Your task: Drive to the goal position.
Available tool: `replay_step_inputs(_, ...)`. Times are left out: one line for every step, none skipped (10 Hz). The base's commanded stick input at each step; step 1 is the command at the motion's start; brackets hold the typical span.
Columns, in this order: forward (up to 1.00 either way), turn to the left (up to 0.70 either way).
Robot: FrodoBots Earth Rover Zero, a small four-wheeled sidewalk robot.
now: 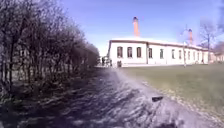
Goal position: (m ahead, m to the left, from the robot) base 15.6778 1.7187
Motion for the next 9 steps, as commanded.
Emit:
replay_step_inputs(0.85,0.0)
replay_step_inputs(0.85,0.0)
replay_step_inputs(0.85,0.0)
replay_step_inputs(0.85,0.0)
replay_step_inputs(0.85,0.0)
replay_step_inputs(0.85,0.0)
replay_step_inputs(0.85,0.0)
replay_step_inputs(0.85,0.0)
replay_step_inputs(0.85,0.0)
